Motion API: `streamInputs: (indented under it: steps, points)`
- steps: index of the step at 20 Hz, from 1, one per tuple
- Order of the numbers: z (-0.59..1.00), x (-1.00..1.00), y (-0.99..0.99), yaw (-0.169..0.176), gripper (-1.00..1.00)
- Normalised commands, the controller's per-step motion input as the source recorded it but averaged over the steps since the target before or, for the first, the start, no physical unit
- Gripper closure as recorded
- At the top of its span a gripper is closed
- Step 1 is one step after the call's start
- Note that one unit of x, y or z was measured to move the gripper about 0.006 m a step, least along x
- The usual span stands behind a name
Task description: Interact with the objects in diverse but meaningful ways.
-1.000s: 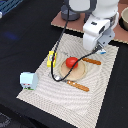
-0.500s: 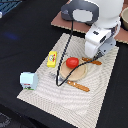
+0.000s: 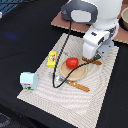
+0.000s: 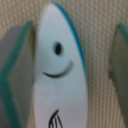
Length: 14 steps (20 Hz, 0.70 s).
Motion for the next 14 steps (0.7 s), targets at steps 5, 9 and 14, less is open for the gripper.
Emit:
streamInputs:
  steps: [5,9,14]
  points:
    - [0.16,0.10,0.18,0.076,1.00]
    - [0.69,-0.18,0.50,0.171,1.00]
    - [0.65,-0.09,0.50,0.178,1.00]
